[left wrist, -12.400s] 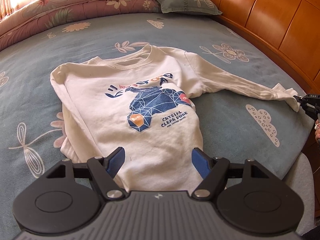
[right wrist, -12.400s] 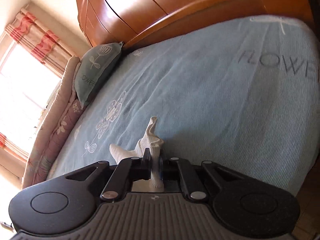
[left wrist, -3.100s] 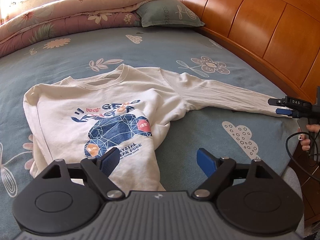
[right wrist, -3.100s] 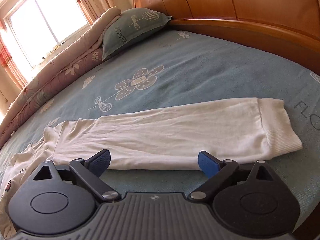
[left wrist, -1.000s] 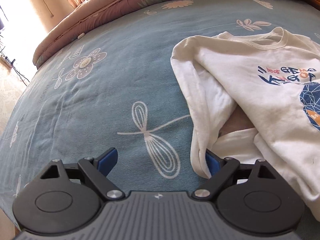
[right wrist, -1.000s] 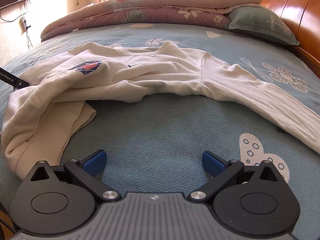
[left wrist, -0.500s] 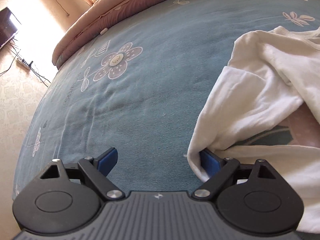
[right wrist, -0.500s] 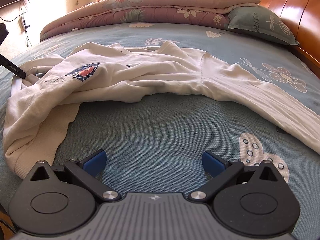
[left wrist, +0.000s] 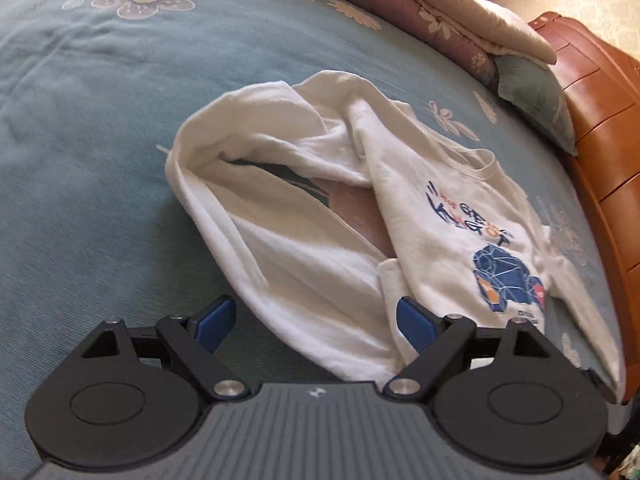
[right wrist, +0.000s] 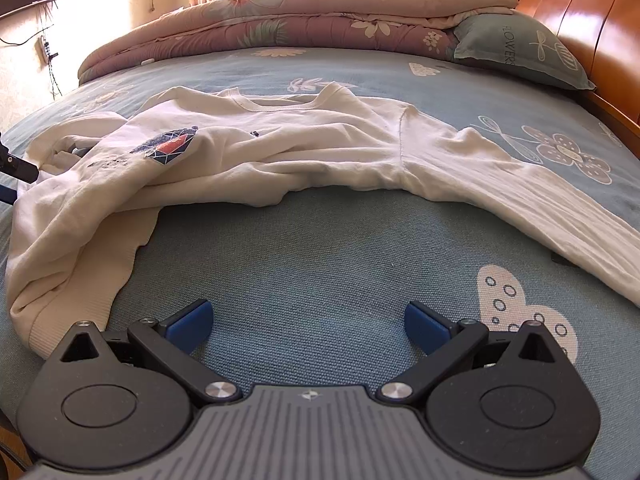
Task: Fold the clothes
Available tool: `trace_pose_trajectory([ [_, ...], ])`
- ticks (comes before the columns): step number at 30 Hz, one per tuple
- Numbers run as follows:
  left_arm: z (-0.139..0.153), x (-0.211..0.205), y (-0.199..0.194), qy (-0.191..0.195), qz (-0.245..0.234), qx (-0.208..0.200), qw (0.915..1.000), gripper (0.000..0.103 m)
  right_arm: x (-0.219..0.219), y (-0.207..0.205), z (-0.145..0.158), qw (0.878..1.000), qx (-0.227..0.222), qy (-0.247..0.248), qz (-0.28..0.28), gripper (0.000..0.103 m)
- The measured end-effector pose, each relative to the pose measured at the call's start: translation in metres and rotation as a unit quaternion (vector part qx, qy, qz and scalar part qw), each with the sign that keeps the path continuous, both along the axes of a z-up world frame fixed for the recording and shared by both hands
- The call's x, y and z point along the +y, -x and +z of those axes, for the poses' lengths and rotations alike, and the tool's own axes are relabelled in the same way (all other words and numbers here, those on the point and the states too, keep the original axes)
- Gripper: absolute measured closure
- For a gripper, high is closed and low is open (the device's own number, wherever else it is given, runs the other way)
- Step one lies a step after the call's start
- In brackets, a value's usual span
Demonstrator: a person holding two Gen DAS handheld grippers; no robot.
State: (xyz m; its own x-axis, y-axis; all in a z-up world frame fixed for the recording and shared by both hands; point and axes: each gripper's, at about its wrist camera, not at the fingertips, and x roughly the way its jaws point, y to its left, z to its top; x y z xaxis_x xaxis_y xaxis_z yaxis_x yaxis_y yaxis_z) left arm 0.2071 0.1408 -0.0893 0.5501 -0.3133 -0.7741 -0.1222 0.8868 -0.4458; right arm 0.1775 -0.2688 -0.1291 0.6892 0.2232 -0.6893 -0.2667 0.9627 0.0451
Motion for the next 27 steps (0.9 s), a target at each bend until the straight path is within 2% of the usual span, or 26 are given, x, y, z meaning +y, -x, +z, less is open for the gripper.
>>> trace_pose_trajectory([
  [2,-0.013,0.005,0.002,0.062,0.016,0.003,0.9979,0.016,0.000,0.001,0.000,1.000,-0.001,-0.001,0.000,0.000],
  [5,-0.024,0.020,0.002,0.121,0.046,-0.023,0.9913,0.013,-0.001,0.001,0.000,1.000,-0.001,-0.001,0.001,0.000],
  [8,-0.035,0.039,0.005,0.202,0.085,-0.032,0.9752,0.012,-0.001,0.002,0.000,1.000,-0.002,-0.002,0.000,0.000],
  [10,-0.039,0.040,0.013,0.234,0.100,-0.027,0.9667,0.013,0.000,0.002,0.000,1.000,-0.002,-0.001,0.000,0.000],
  [14,-0.051,0.021,0.028,0.280,0.074,-0.032,0.9565,0.013,0.000,0.002,0.000,1.000,-0.003,-0.001,-0.002,0.000],
  [19,-0.047,0.012,0.008,0.253,0.076,-0.062,0.9625,0.013,0.000,0.002,0.000,1.000,-0.004,-0.001,-0.006,0.000],
  [22,-0.044,0.010,0.003,0.242,0.081,-0.053,0.9654,0.015,0.000,0.002,0.000,1.000,-0.005,-0.001,-0.006,0.000],
  [23,-0.043,0.009,0.004,0.240,0.082,-0.050,0.9660,0.018,0.000,0.003,-0.001,1.000,-0.005,-0.002,-0.007,0.000],
  [25,-0.046,0.007,0.015,0.242,0.087,-0.043,0.9656,0.034,0.000,0.003,-0.001,1.000,-0.006,-0.002,-0.007,0.000],
  [26,-0.051,0.007,0.025,0.247,0.092,-0.044,0.9637,0.037,0.000,0.003,-0.001,1.000,-0.007,-0.002,-0.008,0.000],
  [27,-0.056,0.011,0.026,0.250,0.101,-0.044,0.9620,0.044,-0.001,0.003,-0.001,1.000,-0.007,-0.002,-0.008,0.000],
])
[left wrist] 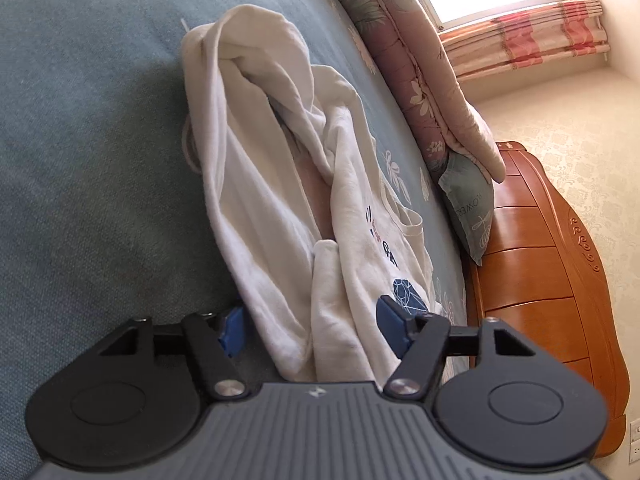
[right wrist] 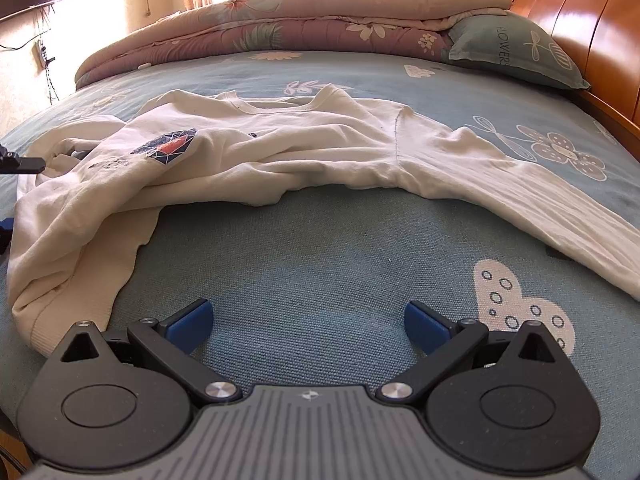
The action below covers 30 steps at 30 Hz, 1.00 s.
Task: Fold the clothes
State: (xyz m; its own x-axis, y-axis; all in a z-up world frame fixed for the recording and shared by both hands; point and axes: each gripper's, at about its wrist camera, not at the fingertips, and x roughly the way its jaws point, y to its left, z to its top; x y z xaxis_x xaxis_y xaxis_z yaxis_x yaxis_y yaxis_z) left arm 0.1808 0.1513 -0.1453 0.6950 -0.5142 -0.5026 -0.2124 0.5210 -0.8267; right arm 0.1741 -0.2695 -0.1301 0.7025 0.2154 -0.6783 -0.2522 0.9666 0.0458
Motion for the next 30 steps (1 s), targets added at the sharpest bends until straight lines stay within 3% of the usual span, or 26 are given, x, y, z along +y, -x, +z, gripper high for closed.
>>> trace_pose_trajectory([
  [4,-0.021,0.014,0.001,0.024,0.034,0.022,0.9989,0.096,0.000,0.000,0.000,1.000,-0.001,0.000,-0.002,0.000],
  [27,-0.026,0.008,0.001,0.049,0.062,0.046,0.9958,0.096,-0.001,0.003,0.000,1.000,-0.005,-0.001,0.002,0.000],
  [30,-0.023,0.006,0.003,0.051,0.066,0.043,0.9956,0.089,0.000,0.004,0.000,1.000,-0.005,-0.001,0.002,0.000],
])
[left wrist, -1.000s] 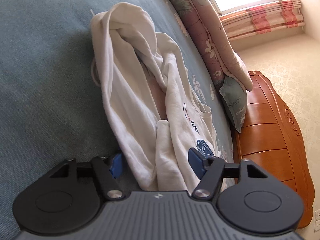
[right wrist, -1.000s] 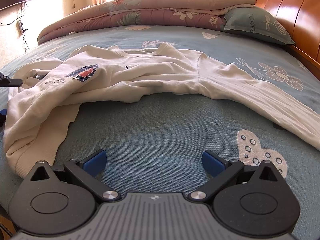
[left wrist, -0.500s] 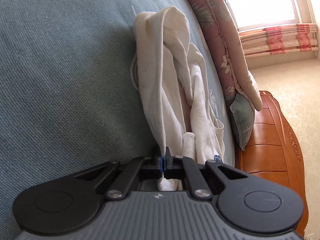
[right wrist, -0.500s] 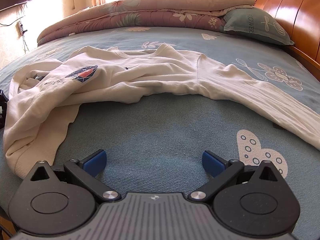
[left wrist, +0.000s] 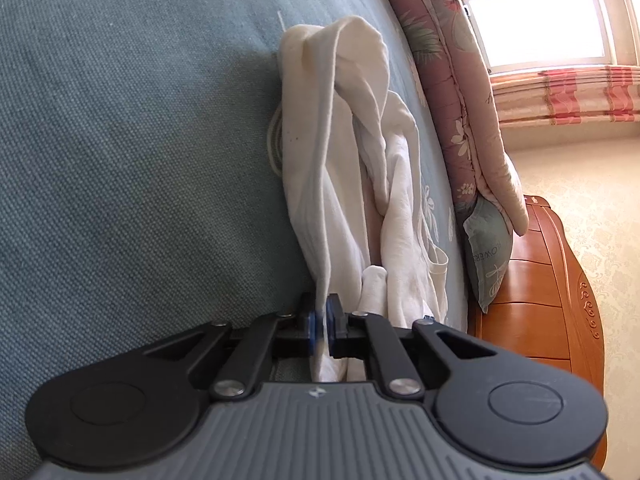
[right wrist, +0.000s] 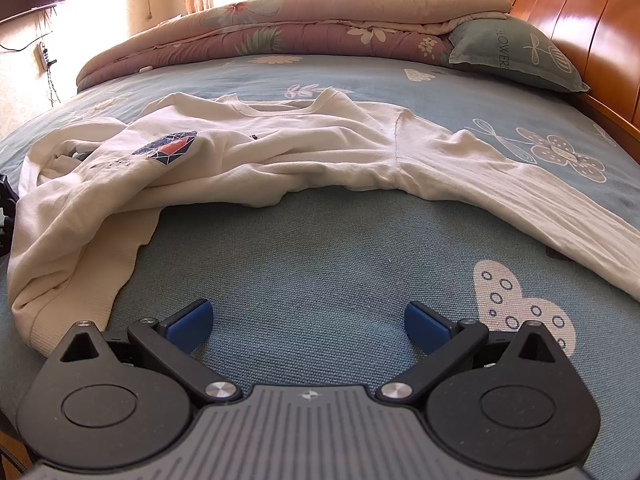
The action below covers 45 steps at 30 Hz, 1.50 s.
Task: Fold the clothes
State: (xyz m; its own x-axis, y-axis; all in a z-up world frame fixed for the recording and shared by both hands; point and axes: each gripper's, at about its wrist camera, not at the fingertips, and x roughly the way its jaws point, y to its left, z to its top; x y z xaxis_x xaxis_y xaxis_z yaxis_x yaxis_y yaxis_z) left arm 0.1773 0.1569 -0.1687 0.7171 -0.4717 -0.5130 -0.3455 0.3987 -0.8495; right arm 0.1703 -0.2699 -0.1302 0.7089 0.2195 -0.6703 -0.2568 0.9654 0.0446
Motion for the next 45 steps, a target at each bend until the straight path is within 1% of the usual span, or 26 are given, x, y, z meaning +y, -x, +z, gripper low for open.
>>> trace_pose_trajectory([
  [1,0.002,-0.001,0.001,0.001,0.001,-0.005,1.0000,0.081,0.000,0.000,0.000,1.000,0.000,0.000,0.000,0.000],
  [2,0.004,-0.002,0.002,0.002,0.001,-0.010,0.9999,0.076,0.000,0.000,0.000,1.000,0.000,0.000,0.000,0.000],
  [4,0.011,-0.005,0.002,-0.006,-0.009,-0.024,0.9997,0.054,0.000,0.000,0.000,1.000,0.000,0.000,0.001,0.000],
  [5,0.012,-0.006,0.001,-0.013,-0.009,-0.027,0.9995,0.052,0.000,0.000,0.000,1.000,0.000,0.000,0.001,0.000],
  [8,0.016,-0.009,0.001,-0.035,-0.006,-0.038,0.9986,0.051,0.000,0.001,0.000,1.000,-0.001,0.000,0.000,0.000],
  [12,0.014,-0.010,-0.003,-0.042,0.008,-0.057,0.9974,0.053,0.000,0.001,0.000,1.000,-0.002,0.000,0.001,0.000],
  [13,0.014,-0.011,-0.005,-0.045,0.010,-0.061,0.9970,0.055,-0.001,0.001,0.000,1.000,-0.002,0.000,0.001,0.000],
  [15,0.011,-0.011,-0.009,-0.037,0.019,-0.066,0.9970,0.059,0.000,0.001,0.000,1.000,-0.002,0.000,0.000,0.000],
  [16,0.010,-0.011,-0.008,-0.032,0.020,-0.065,0.9972,0.064,0.000,0.001,0.000,1.000,-0.002,0.000,-0.001,0.000],
  [19,0.006,-0.009,-0.005,-0.019,0.024,-0.062,0.9976,0.068,0.000,0.002,0.000,1.000,0.000,0.002,-0.001,0.000],
  [20,0.004,-0.009,0.000,-0.024,0.022,-0.061,0.9976,0.073,0.000,0.002,0.000,1.000,0.000,0.001,0.000,0.000],
  [22,-0.003,-0.007,0.007,-0.027,0.039,-0.049,0.9977,0.095,-0.001,0.003,0.000,1.000,-0.001,0.001,0.000,0.000],
  [23,-0.007,-0.006,0.008,-0.024,0.051,-0.039,0.9976,0.096,-0.001,0.003,0.000,1.000,-0.001,0.001,0.001,0.000],
  [24,-0.009,-0.004,0.009,-0.018,0.059,-0.042,0.9972,0.095,0.000,0.003,0.000,1.000,-0.001,0.002,0.000,0.000],
  [28,-0.002,-0.012,0.002,-0.056,0.050,-0.036,0.9965,0.095,0.000,0.003,0.000,1.000,0.000,0.003,-0.001,0.000],
  [31,0.005,-0.012,0.000,-0.070,0.042,-0.022,0.9964,0.096,0.000,0.003,0.001,1.000,0.001,0.004,-0.002,0.000],
  [33,0.018,-0.012,0.000,-0.101,0.026,-0.009,0.9945,0.097,0.000,0.004,0.001,1.000,0.002,0.005,-0.002,0.000],
  [34,0.026,-0.012,0.000,-0.126,0.014,-0.006,0.9919,0.100,0.000,0.004,0.001,1.000,0.003,0.005,-0.001,0.000],
  [36,0.041,-0.006,0.001,-0.161,-0.005,-0.003,0.9869,0.100,0.000,0.004,0.002,1.000,0.005,0.005,-0.001,0.000],
  [39,0.063,0.019,0.004,-0.201,-0.004,-0.006,0.9795,0.100,0.000,0.003,0.002,1.000,0.008,0.006,-0.001,0.000],
  [41,0.075,0.040,0.006,-0.238,0.001,0.000,0.9714,0.101,0.001,0.003,0.003,1.000,0.011,0.008,-0.001,0.000],
  [43,0.085,0.062,0.005,-0.266,0.006,0.017,0.9639,0.101,0.001,0.002,0.004,1.000,0.015,0.010,-0.001,0.000],
  [45,0.094,0.082,0.004,-0.294,-0.001,0.032,0.9551,0.101,0.002,0.000,0.006,1.000,0.023,0.015,-0.002,0.000],
])
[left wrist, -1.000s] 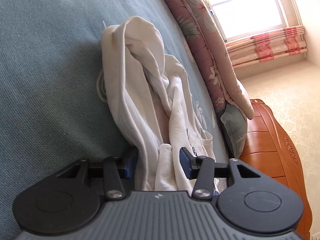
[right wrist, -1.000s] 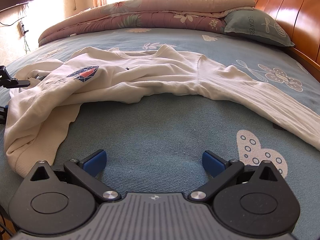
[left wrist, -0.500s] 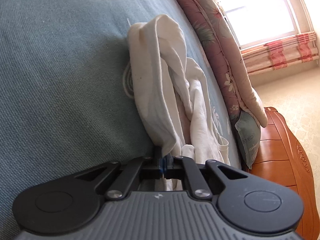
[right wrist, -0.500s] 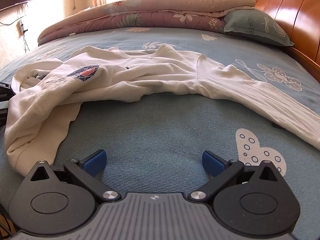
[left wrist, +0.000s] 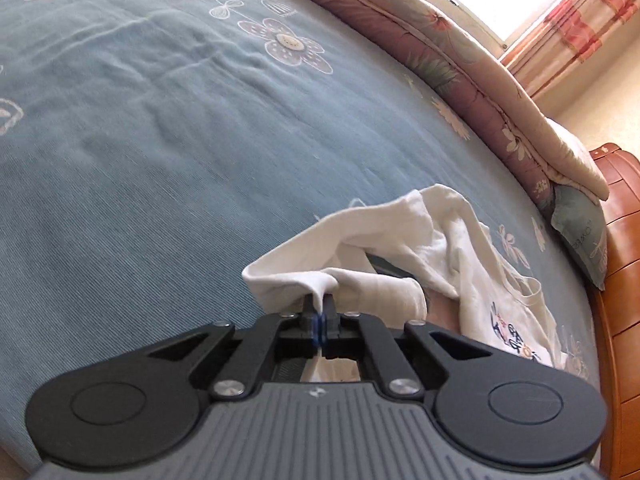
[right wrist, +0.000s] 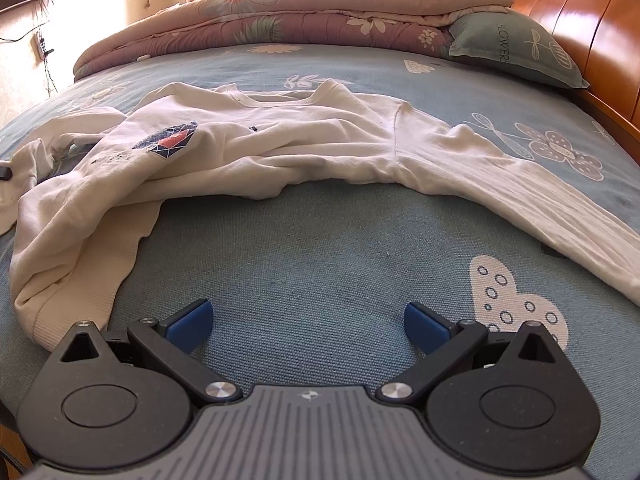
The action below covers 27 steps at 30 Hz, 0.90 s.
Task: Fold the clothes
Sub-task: 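Pull the held sleeve out from the body with the left gripper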
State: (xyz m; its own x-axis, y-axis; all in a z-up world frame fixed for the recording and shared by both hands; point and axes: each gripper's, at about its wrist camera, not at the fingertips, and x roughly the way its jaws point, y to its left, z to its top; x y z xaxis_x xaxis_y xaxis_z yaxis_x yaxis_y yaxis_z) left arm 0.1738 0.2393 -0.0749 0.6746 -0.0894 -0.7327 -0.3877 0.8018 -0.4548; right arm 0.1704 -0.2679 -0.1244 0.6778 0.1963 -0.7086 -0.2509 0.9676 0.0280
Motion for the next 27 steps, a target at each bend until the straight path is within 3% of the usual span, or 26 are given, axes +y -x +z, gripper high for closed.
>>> trace_pose_trajectory([
  [4,0.011,0.032,-0.010,-0.060,-0.014,0.042,0.9972,0.101,0.003,-0.003,0.005,1.000,0.015,0.009,-0.007,0.000],
  [12,0.013,0.085,-0.047,-0.125,-0.046,0.110,0.9850,0.101,0.011,-0.003,0.040,1.000,-0.026,0.008,-0.014,0.000],
  [19,0.012,0.132,-0.069,-0.147,-0.026,0.125,0.9810,0.100,0.021,-0.008,0.057,0.999,-0.044,0.017,-0.016,0.000],
  [21,0.006,0.148,-0.074,-0.129,-0.012,0.133,0.9826,0.100,0.026,-0.010,0.056,0.999,-0.040,0.021,-0.015,0.000],
  [27,-0.009,0.178,-0.079,-0.111,0.022,0.128,0.9853,0.079,0.041,-0.010,0.056,0.999,-0.035,0.035,-0.004,0.000],
])
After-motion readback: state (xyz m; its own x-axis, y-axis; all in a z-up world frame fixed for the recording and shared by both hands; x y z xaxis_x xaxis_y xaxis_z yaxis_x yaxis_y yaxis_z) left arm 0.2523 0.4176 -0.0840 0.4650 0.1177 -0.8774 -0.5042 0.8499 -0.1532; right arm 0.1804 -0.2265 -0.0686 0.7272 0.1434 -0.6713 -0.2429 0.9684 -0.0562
